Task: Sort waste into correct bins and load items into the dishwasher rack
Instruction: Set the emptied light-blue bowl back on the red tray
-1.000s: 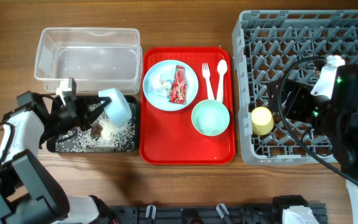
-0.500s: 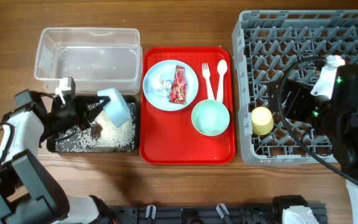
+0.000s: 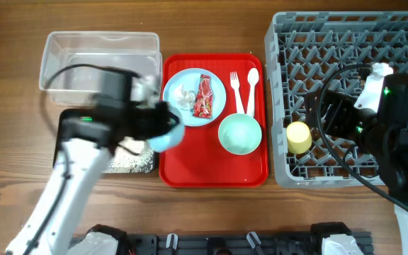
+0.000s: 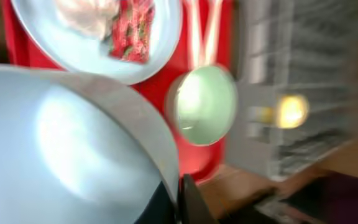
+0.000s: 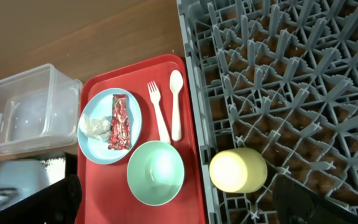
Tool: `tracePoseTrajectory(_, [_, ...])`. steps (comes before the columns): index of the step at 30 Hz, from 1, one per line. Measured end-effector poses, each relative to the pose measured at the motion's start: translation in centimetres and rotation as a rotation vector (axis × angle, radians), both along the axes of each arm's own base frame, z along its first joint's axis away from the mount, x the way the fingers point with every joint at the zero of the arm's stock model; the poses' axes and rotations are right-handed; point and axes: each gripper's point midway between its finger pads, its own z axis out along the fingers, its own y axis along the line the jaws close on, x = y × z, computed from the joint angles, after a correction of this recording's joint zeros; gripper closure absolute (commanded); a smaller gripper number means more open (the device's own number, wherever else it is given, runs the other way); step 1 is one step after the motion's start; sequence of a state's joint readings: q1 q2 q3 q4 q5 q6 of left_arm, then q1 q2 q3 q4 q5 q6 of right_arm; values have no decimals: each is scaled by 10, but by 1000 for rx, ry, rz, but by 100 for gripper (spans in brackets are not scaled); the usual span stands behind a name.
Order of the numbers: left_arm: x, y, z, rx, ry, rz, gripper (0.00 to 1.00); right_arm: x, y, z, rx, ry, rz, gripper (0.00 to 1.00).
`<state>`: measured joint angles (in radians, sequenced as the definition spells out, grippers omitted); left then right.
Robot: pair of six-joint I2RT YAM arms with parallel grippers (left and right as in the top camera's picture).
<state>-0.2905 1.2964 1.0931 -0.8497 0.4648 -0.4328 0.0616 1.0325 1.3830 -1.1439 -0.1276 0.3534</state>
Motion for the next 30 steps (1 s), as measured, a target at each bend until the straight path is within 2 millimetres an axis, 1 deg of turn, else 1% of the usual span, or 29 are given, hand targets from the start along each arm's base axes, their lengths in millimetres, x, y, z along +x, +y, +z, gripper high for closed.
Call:
tracePoseTrajectory(1, [-6, -14, -13, 76, 10, -23, 96, 0, 0, 0, 0, 0, 0, 0])
tracePoseTrajectory(2, [-10, -23, -22, 121, 19, -42, 96, 0, 0, 0, 0, -1, 0, 0])
tracePoseTrajectory(3, [-13, -30, -32, 172, 24, -54, 96, 0, 0, 0, 0, 0, 0, 0])
tracePoseTrajectory(4, [-16, -39, -46, 237, 27, -72, 96, 0, 0, 0, 0, 0, 0, 0])
tracePoseTrajectory(5, [-18, -43, -53, 265, 35, -71, 96, 0, 0, 0, 0, 0, 0, 0])
tracePoseTrajectory(6, [-25, -55, -76, 352, 41, -115, 96, 0, 0, 0, 0, 0, 0, 0])
tracePoseTrajectory(9, [-31, -65, -103, 451, 57, -123, 96, 0, 0, 0, 0, -2, 0, 0])
tracePoseTrajectory(10, [-33, -66, -111, 479, 65, -116, 91, 1, 0, 1, 0, -3, 0, 0])
tracePoseTrajectory(11, [-34, -66, -114, 494, 68, -110, 79, 1, 0, 1, 0, -3, 0, 0])
tracePoseTrajectory(12, [-33, -65, -116, 505, 68, -102, 63, 1, 0, 1, 0, -3, 0, 0])
tracePoseTrajectory(13, [-31, -62, -116, 516, 63, -83, 54, 1, 0, 1, 0, -3, 0, 0])
tracePoseTrajectory(14, [-29, -59, -116, 530, 57, -71, 49, 1, 0, 1, 0, -4, 0, 0])
tracePoseTrajectory(15, [-28, -54, -116, 550, 57, -54, 41, 1, 0, 1, 0, -7, 0, 0])
tracePoseTrajectory(17, [-23, -45, -113, 578, 54, -30, 32, 1, 0, 1, 0, -7, 0, 0])
tracePoseTrajectory(18, [-16, -45, -108, 574, 42, -14, 26, 1, 0, 1, 0, -7, 0, 0])
tracePoseTrajectory(19, [-2, -47, -95, 560, 1, 3, 21, 1, 0, 1, 0, -8, 0, 0])
tracePoseTrajectory(22, [43, -62, -61, 490, -170, 48, 19, 1, 0, 1, 0, -7, 0, 0])
tracePoseTrajectory(23, [57, -63, -52, 473, -221, 60, 18, 1, 0, 1, 0, -8, 0, 0])
tracePoseTrajectory(24, [67, -63, -47, 461, -254, 70, 18, 1, 0, 1, 0, -7, 0, 0])
tracePoseTrajectory(25, [83, -57, -42, 455, -295, 93, 17, 1, 0, 1, 1, -8, 0, 0])
tracePoseTrajectory(27, [101, -45, -48, 471, -305, 129, 17, 1, 0, 1, 0, -8, 0, 0])
tracePoseTrajectory(28, [113, -36, -59, 488, -298, 150, 17, 1, 0, 1, 0, -7, 0, 0])
tracePoseTrajectory(30, [128, -23, -86, 523, -259, 172, 18, 1, 0, 1, 0, -6, 0, 0])
